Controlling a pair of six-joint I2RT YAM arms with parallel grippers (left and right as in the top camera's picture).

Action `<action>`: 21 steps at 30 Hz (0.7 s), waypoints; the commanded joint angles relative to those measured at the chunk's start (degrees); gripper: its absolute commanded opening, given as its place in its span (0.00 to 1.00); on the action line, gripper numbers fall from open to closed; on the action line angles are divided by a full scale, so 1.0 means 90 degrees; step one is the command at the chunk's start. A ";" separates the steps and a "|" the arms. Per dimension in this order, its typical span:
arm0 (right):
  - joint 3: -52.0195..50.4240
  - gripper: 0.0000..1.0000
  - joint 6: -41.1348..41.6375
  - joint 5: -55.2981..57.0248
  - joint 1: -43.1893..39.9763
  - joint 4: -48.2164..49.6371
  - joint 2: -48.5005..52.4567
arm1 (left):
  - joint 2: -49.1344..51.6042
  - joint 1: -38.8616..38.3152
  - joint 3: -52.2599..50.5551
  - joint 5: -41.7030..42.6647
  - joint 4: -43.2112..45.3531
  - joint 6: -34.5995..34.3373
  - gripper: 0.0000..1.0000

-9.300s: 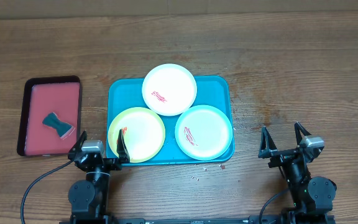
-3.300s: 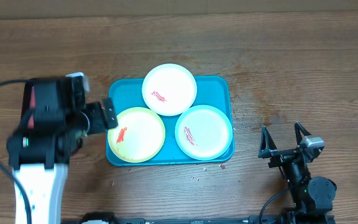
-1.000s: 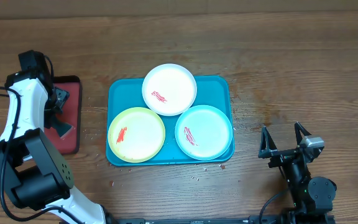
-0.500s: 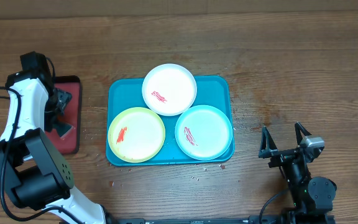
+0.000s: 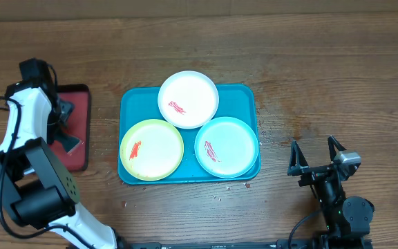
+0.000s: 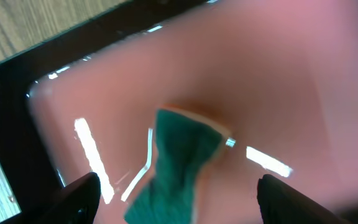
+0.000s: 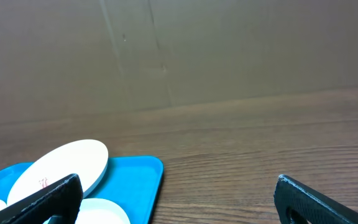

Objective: Clean dirty plates on tray and stack at the side

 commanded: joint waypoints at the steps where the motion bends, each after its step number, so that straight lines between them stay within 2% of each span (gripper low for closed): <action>1: -0.0066 1.00 -0.0024 0.0039 -0.0024 0.0029 -0.0058 | 0.0253 0.0066 -0.0041 -0.0240 0.0036 0.0007 0.81; 10: -0.0066 1.00 -0.0024 0.0041 -0.0024 0.0029 -0.0058 | 0.0306 0.0066 -0.0075 0.0119 0.0114 0.0007 0.77; 16: -0.0066 1.00 -0.0024 0.0039 -0.0024 0.0029 -0.0058 | 0.0306 0.0051 -0.0425 0.0685 0.0197 0.0005 0.80; 21: -0.0066 1.00 -0.0024 0.0039 -0.0024 0.0029 -0.0058 | 0.0306 0.0053 -0.0750 0.0651 0.0364 -0.0017 0.80</action>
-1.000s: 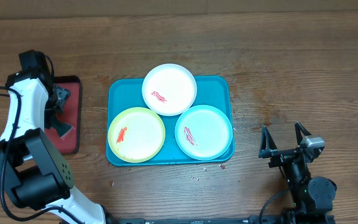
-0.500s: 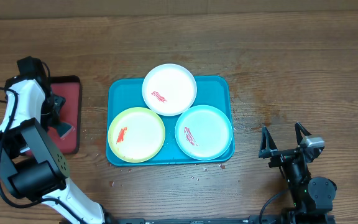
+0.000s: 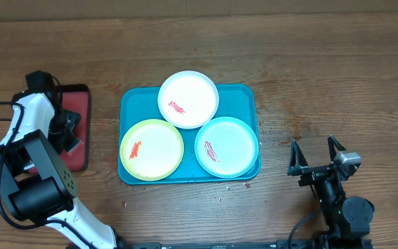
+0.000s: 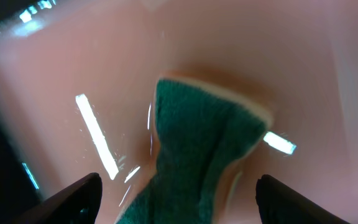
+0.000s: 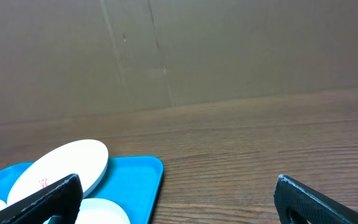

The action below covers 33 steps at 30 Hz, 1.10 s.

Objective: Clean dirty plates on tray and stack at the side

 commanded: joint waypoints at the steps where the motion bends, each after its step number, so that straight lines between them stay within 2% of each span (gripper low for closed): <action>1: -0.0066 1.00 -0.0024 0.0036 -0.0024 0.0027 -0.0058 | 0.0046 -0.0015 -0.0245 0.0092 0.0087 -0.0015 0.79; 2: -0.0066 1.00 -0.0024 0.0039 -0.0024 0.0027 -0.0058 | 0.0046 -0.0010 -0.0311 0.0100 0.0112 -0.0017 0.75; 6: -0.0066 1.00 -0.0024 0.0036 -0.0024 0.0027 -0.0058 | 0.0046 -0.0017 -0.0534 0.0175 0.0151 -0.0017 0.72; 7: -0.0066 1.00 -0.0024 0.0039 -0.0024 0.0027 -0.0058 | 0.0046 -0.0017 -0.0566 0.0172 0.0151 -0.0017 0.68; 8: -0.0066 1.00 -0.0024 0.0036 -0.0024 0.0027 -0.0058 | 0.0046 -0.0015 -0.0583 0.0172 0.0148 -0.0017 0.61; 10: -0.0066 1.00 -0.0024 0.0039 -0.0024 0.0027 -0.0058 | 0.0046 -0.0015 -0.0590 0.0170 0.0121 -0.0010 0.36; 14: -0.0066 1.00 -0.0024 0.0036 -0.0024 0.0027 -0.0058 | 0.0046 -0.0015 -0.0590 0.0168 0.0131 0.0010 0.06; 15: -0.0066 1.00 -0.0024 0.0036 -0.0024 0.0027 -0.0058 | 0.0046 -0.0015 -0.0590 0.0168 0.0163 0.0007 0.04; 16: -0.0066 1.00 -0.0024 0.0036 -0.0024 0.0027 -0.0058 | 0.0046 -0.0015 -0.0590 0.0170 0.0223 0.0007 0.05; 17: -0.0066 1.00 -0.0024 0.0039 -0.0024 0.0027 -0.0058 | 0.0046 -0.0015 -0.0590 0.0168 0.0313 0.0007 0.20; 20: -0.0066 1.00 -0.0024 0.0036 -0.0024 0.0027 -0.0058 | 0.0046 -0.0015 -0.0590 0.0168 0.0668 0.0012 0.99; 29: -0.0066 1.00 -0.0024 0.0039 -0.0024 0.0027 -0.0058 | 0.0044 -0.0012 -0.0590 -0.0483 0.1260 0.0177 1.00; 30: -0.0066 1.00 -0.0024 0.0036 -0.0024 0.0027 -0.0058 | 0.0044 -0.0010 -0.0590 -0.0512 0.1292 0.0180 0.97; 31: -0.0066 1.00 -0.0024 0.0036 -0.0024 0.0027 -0.0058 | 0.0044 -0.0010 -0.0590 -0.0563 0.1321 0.0180 0.87; 32: -0.0066 1.00 -0.0024 0.0036 -0.0024 0.0027 -0.0058 | 0.0044 -0.0010 -0.0590 -0.0612 0.1331 0.0180 0.72; 33: -0.0066 1.00 -0.0024 0.0039 -0.0024 0.0027 -0.0058 | 0.0044 -0.0010 -0.0590 -0.0641 0.1328 0.0180 0.52</action>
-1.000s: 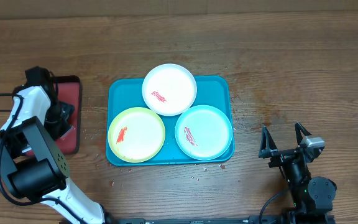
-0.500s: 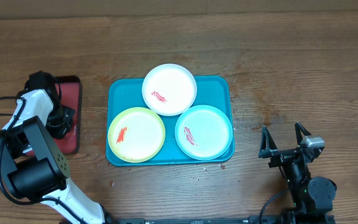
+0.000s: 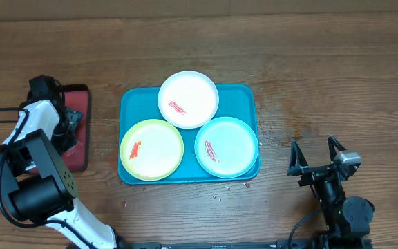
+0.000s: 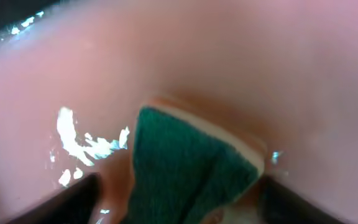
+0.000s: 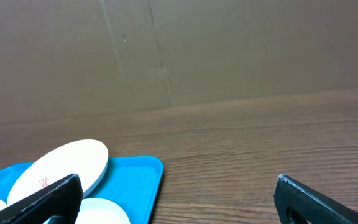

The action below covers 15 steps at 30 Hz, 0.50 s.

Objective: Clean dirty plates on tray and stack at the side

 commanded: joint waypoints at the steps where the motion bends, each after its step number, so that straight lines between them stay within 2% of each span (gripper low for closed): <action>1: -0.0066 1.00 -0.0027 0.0036 -0.0024 0.0029 -0.0058 | 0.0066 -0.0010 -0.0053 -0.0398 0.0019 0.0083 0.27; 2: -0.0066 1.00 -0.0027 0.0039 -0.0024 0.0029 -0.0058 | 0.0063 -0.0010 -0.0053 -0.0393 0.0012 0.0083 0.09; 3: -0.0066 1.00 -0.0027 0.0039 -0.0024 0.0029 -0.0058 | 0.0063 -0.0010 -0.0053 -0.0391 0.0000 0.0083 0.04; 7: -0.0066 1.00 -0.0027 0.0039 -0.0024 0.0029 -0.0058 | 0.0066 -0.0010 -0.0056 -0.0391 -0.0002 0.0083 0.05; 8: -0.0066 1.00 -0.0027 0.0036 -0.0024 0.0029 -0.0058 | 0.0063 -0.0010 -0.0056 -0.0393 0.0007 0.0083 0.26; 9: -0.0066 1.00 -0.0027 0.0036 -0.0024 0.0029 -0.0058 | 0.0066 -0.0010 -0.0056 -0.0420 0.0041 0.0080 0.57; 10: -0.0066 1.00 -0.0027 0.0039 -0.0024 0.0029 -0.0058 | 0.0063 -0.0010 -0.0056 -0.0474 0.0075 0.0080 0.97; 15: -0.0066 1.00 -0.0027 0.0039 -0.0024 0.0029 -0.0058 | 0.0063 -0.0010 -0.0056 -0.0933 0.0228 0.0080 1.00</action>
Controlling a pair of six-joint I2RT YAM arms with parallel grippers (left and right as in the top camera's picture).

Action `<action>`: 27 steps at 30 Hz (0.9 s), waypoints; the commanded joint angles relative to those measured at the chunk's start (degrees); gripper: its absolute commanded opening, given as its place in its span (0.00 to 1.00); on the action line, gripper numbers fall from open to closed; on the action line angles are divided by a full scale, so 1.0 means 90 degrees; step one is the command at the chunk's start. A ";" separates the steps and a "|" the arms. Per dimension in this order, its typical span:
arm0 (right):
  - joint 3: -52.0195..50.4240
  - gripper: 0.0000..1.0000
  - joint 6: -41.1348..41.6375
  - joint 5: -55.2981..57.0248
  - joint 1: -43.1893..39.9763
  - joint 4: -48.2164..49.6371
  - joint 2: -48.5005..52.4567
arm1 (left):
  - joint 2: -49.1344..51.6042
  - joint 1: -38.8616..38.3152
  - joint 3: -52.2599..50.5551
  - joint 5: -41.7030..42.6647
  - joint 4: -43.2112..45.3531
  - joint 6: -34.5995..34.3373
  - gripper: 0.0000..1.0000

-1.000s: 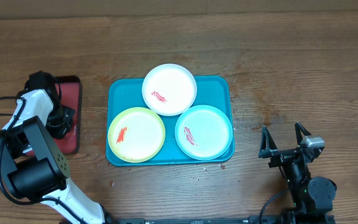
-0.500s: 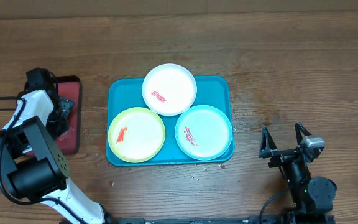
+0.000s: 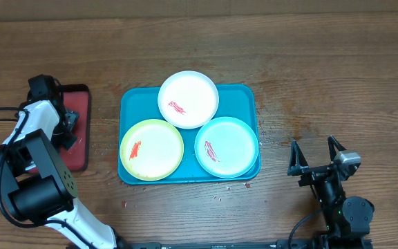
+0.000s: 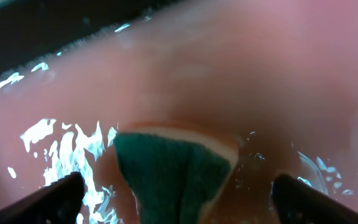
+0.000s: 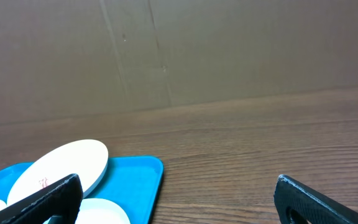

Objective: Clean dirty plates on tray and stack at the side

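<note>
Three stained plates lie on the blue tray (image 3: 244,93): a white plate (image 3: 188,99) at the back, a green plate (image 3: 151,149) front left, a light-blue plate (image 3: 226,146) front right. Each carries a red smear. A green sponge (image 4: 173,174) rests in the red tray (image 3: 78,104) at the far left. My left gripper (image 4: 173,190) is low over the sponge, open, one finger on each side of it. My right gripper (image 3: 316,160) stands open over bare wood at the front right, holding nothing.
The red tray's wet surface (image 4: 229,74) has a dark rim. In the right wrist view the blue tray (image 5: 142,174) and the white plate (image 5: 61,165) lie to the left, with a brown cardboard wall behind the table.
The left gripper sits slightly lower on the red tray, and the sponge lies further in between its open fingers. The right arm and the plates have not moved.
The left gripper was open above the red tray with the sponge ahead of it. At each later moment it was closer to the sponge, which now lies between its fingers. The right gripper has stayed open in one place throughout.
</note>
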 commanded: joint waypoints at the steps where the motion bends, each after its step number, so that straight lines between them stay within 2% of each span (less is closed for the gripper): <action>1: -0.0066 1.00 -0.0024 0.0036 -0.0024 0.0027 -0.0058 | 0.0061 -0.0010 -0.0051 -0.0590 0.0087 0.0015 1.00; 5: -0.0066 1.00 -0.0024 0.0036 -0.0024 0.0027 -0.0058 | 0.0061 -0.0010 -0.0051 -0.0699 0.0180 0.0012 1.00; 6: -0.0066 1.00 -0.0024 0.0036 -0.0024 0.0027 -0.0058 | 0.0061 -0.0010 -0.0051 -0.0699 0.0182 0.0012 0.93; 8: -0.0066 1.00 -0.0024 0.0039 -0.0024 0.0027 -0.0058 | 0.0063 -0.0010 -0.0051 -0.0697 0.0182 0.0012 0.71; 9: -0.0066 1.00 -0.0024 0.0039 -0.0024 0.0027 -0.0058 | 0.0063 -0.0010 -0.0051 -0.0697 0.0182 0.0012 0.57; 10: -0.0066 1.00 -0.0024 0.0039 -0.0024 0.0027 -0.0058 | 0.0061 -0.0010 -0.0051 -0.0697 0.0180 0.0012 0.38; 12: -0.0066 1.00 -0.0024 0.0036 -0.0024 0.0027 -0.0058 | 0.0061 -0.0010 -0.0051 -0.0697 0.0175 0.0012 0.16; 13: -0.0066 1.00 -0.0024 0.0039 -0.0024 0.0027 -0.0058 | 0.0061 -0.0010 -0.0051 -0.0692 0.0165 0.0012 0.08; 15: -0.0066 1.00 -0.0024 0.0039 -0.0024 0.0027 -0.0058 | 0.0061 -0.0010 -0.0053 -0.0612 0.0100 0.0012 0.04; 16: -0.0066 1.00 -0.0024 0.0039 -0.0024 0.0027 -0.0058 | 0.0061 -0.0010 -0.0053 -0.0532 0.0070 0.0012 0.06; 17: -0.0066 1.00 -0.0024 0.0039 -0.0024 0.0027 -0.0058 | 0.0061 -0.0010 -0.0053 -0.0488 0.0046 0.0012 0.16; 18: -0.0066 1.00 -0.0024 0.0039 -0.0024 0.0027 -0.0058 | 0.0061 -0.0010 -0.0053 -0.0415 0.0010 0.0015 0.34; 19: -0.0066 1.00 -0.0024 0.0039 -0.0024 0.0027 -0.0058 | 0.0063 -0.0010 -0.0053 -0.0350 -0.0017 0.0012 0.59; 21: -0.0066 1.00 -0.0024 0.0036 -0.0024 0.0027 -0.0058 | 0.0063 -0.0010 -0.0053 -0.0138 -0.0063 0.0012 1.00; 27: -0.0066 1.00 -0.0024 0.0039 -0.0024 0.0027 -0.0058 | 0.0061 -0.0010 -0.0053 0.0316 -0.0313 0.0012 1.00</action>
